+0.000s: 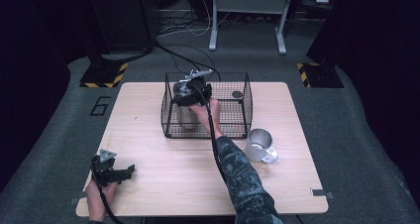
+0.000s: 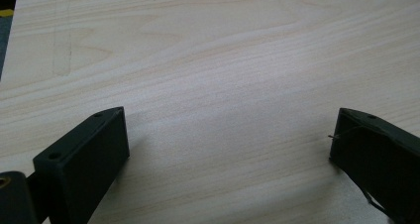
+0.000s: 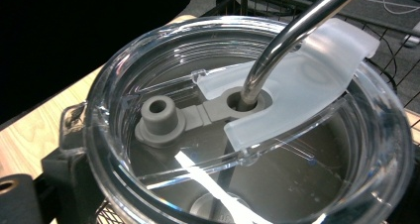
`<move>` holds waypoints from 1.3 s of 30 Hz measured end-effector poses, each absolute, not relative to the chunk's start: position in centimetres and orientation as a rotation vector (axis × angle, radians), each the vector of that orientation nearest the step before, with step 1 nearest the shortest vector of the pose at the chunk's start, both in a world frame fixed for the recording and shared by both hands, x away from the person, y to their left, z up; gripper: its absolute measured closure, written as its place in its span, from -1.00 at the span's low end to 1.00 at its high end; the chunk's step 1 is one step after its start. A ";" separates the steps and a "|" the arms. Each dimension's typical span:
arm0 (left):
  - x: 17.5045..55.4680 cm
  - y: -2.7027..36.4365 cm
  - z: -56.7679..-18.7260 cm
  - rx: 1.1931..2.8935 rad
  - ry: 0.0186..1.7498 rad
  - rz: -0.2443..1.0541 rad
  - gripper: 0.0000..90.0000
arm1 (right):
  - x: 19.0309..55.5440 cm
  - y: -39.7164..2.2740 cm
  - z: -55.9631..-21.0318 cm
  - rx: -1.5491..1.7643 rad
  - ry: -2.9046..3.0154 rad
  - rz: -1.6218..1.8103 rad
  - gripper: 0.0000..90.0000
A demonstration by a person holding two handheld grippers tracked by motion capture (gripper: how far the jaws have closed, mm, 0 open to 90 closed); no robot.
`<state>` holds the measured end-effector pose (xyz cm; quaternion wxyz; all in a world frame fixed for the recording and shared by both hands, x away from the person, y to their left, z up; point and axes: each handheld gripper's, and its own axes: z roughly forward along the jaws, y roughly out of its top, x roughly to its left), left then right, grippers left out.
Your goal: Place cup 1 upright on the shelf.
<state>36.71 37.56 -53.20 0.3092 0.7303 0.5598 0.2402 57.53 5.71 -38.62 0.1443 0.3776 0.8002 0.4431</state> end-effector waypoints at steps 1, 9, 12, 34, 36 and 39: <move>36.7 37.6 -53.2 1.931 1.478 0.636 -0.97 | 57.6 5.7 -38.7 1.083 2.311 1.270 -0.92; 36.7 37.5 -53.2 1.928 1.478 0.635 -0.97 | 57.7 6.3 -39.5 1.097 2.324 1.253 -0.92; 36.7 37.6 -53.2 1.945 1.473 0.644 -0.97 | 57.7 6.4 -39.8 1.101 2.318 1.253 -0.92; 36.7 37.6 -53.2 1.937 1.473 0.641 -0.97 | 57.5 7.4 -40.4 1.110 2.337 1.207 -0.93; 36.7 37.6 -53.2 1.941 1.475 0.641 -0.97 | 57.4 7.3 -40.3 1.105 2.349 1.197 -0.93; 36.7 37.6 -53.2 1.940 1.472 0.645 -0.97 | 57.2 7.3 -40.3 1.092 2.364 1.181 -0.93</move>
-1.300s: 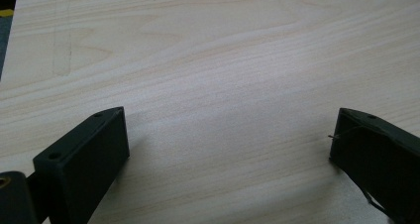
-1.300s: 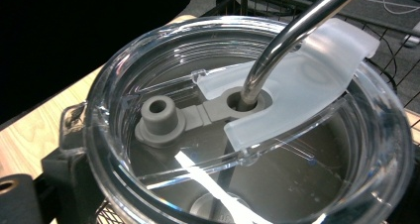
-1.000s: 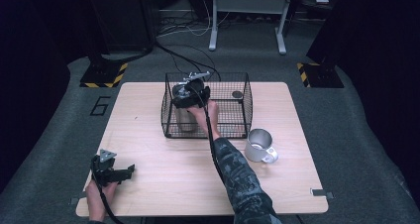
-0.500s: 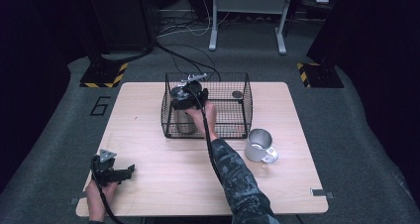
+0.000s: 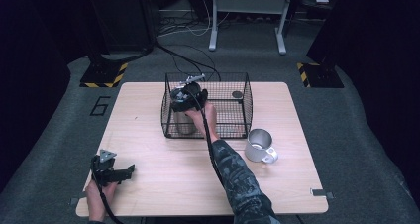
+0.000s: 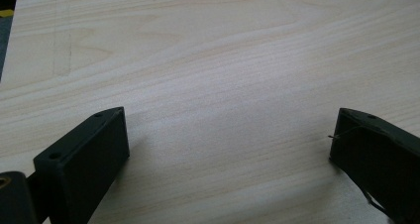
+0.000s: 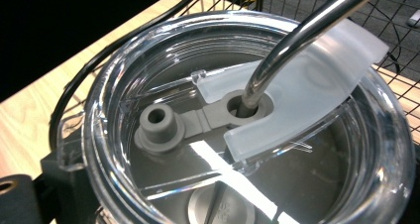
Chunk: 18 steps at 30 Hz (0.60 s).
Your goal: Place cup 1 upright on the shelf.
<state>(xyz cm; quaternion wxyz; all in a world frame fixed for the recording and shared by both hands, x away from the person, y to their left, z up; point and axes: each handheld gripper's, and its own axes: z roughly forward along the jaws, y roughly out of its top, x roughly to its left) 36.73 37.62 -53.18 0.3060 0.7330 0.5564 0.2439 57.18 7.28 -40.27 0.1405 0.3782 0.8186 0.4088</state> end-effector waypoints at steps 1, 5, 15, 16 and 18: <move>36.7 37.6 -53.2 1.940 1.472 0.645 -0.97 | 57.1 7.3 -40.3 1.079 2.369 1.179 -0.93; 36.7 37.5 -53.3 1.918 1.477 0.647 -0.97 | 56.6 7.0 -40.2 1.089 2.388 1.159 -0.93; 36.7 37.5 -53.3 1.911 1.482 0.642 -0.97 | 56.0 7.2 -40.4 1.036 2.393 1.162 -0.98; 36.7 37.5 -53.2 1.924 1.480 0.638 -0.97 | 56.0 7.2 -40.4 1.029 2.400 1.177 -1.00; 36.7 37.5 -53.3 1.919 1.479 0.642 -0.97 | 55.8 7.4 -40.4 1.035 2.403 1.167 -1.00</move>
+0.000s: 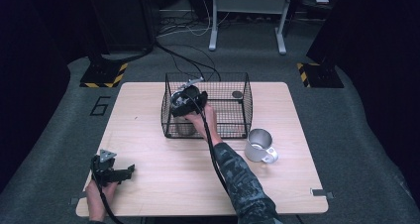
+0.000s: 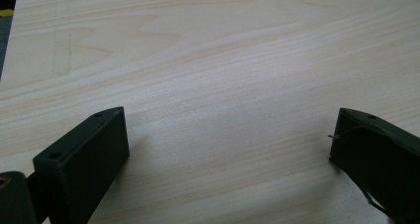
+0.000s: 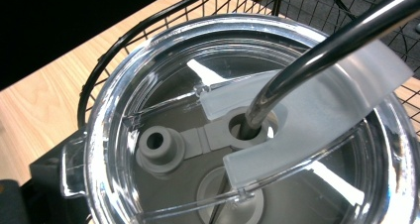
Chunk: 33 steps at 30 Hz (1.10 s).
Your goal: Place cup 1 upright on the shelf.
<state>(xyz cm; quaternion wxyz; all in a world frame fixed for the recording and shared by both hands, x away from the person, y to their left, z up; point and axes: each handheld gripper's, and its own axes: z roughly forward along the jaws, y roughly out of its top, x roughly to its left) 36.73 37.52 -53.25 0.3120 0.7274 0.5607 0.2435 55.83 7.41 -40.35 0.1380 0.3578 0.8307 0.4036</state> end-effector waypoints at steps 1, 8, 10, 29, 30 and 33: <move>36.7 37.6 -53.2 1.925 1.477 0.642 -0.97 | 55.7 7.5 -40.3 1.040 2.407 1.156 -1.00; 36.7 37.5 -53.3 1.918 1.480 0.642 -0.97 | 55.5 7.5 -40.0 1.007 2.416 1.129 -1.00; 36.7 37.5 -53.3 1.918 1.480 0.641 -0.97 | 55.3 7.3 -39.9 1.023 2.416 1.140 -1.00; 36.7 37.5 -53.3 1.918 1.481 0.640 -0.97 | 55.2 6.3 -39.9 0.949 2.440 1.183 -1.00; 36.7 37.5 -53.3 1.918 1.481 0.640 -0.97 | 55.0 6.2 -39.7 0.952 2.431 1.192 -1.00; 36.7 37.5 -53.3 1.918 1.481 0.640 -0.97 | 54.9 6.1 -39.6 0.942 2.412 1.219 -1.00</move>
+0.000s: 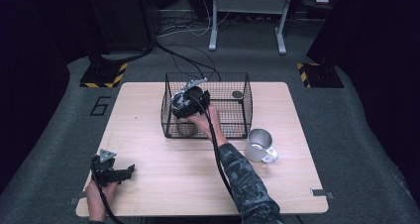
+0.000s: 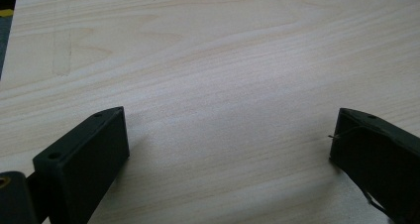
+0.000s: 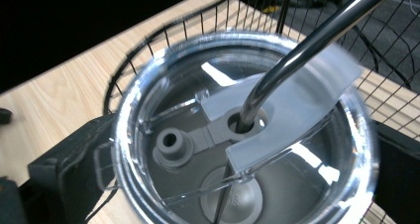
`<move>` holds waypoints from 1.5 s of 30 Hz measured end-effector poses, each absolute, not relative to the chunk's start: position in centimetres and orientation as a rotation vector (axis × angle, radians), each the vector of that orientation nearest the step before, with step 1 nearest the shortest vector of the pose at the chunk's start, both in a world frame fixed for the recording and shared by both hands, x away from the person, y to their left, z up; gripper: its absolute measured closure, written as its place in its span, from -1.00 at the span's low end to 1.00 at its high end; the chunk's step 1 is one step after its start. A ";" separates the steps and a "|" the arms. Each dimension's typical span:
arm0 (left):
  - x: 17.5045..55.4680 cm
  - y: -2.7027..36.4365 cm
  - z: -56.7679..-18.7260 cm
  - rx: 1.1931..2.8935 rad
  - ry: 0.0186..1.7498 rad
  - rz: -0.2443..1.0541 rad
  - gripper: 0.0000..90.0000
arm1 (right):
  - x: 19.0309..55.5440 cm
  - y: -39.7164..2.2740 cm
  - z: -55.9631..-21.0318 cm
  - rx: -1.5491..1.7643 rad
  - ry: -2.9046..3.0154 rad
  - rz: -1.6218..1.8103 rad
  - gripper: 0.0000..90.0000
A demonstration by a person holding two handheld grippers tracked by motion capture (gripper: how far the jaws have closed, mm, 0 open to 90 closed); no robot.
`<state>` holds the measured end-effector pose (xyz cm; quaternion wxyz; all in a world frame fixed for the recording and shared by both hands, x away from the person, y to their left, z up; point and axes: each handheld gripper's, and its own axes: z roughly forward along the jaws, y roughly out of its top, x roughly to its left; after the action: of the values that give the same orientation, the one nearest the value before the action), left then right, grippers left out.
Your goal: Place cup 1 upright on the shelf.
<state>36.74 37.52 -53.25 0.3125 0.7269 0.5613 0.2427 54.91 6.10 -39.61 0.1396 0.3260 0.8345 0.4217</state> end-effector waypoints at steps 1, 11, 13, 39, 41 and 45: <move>36.7 37.5 -53.3 1.916 1.481 0.641 -0.97 | 54.9 6.0 -39.4 0.938 2.402 1.236 -1.00; 36.7 37.5 -53.2 1.919 1.480 0.641 -0.97 | 53.9 4.7 -37.9 0.928 2.372 1.283 -1.00; 36.7 37.4 -53.3 1.908 1.487 0.636 -0.97 | 53.6 4.5 -37.6 0.925 2.365 1.291 -1.00; 36.8 37.5 -53.3 1.911 1.481 0.643 -0.97 | 48.4 -2.4 -36.5 0.891 2.358 1.334 -1.00; 36.8 37.5 -53.3 1.911 1.481 0.643 -0.97 | 48.1 -2.6 -36.5 0.918 2.354 1.340 -1.00; 36.8 37.5 -53.3 1.911 1.481 0.642 -0.97 | 46.7 -3.9 -36.9 0.915 2.361 1.328 -1.00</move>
<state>36.75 37.49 -53.28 0.3146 0.7251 0.5621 0.2436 46.72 -3.94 -36.93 0.1407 0.3168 0.8176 0.4598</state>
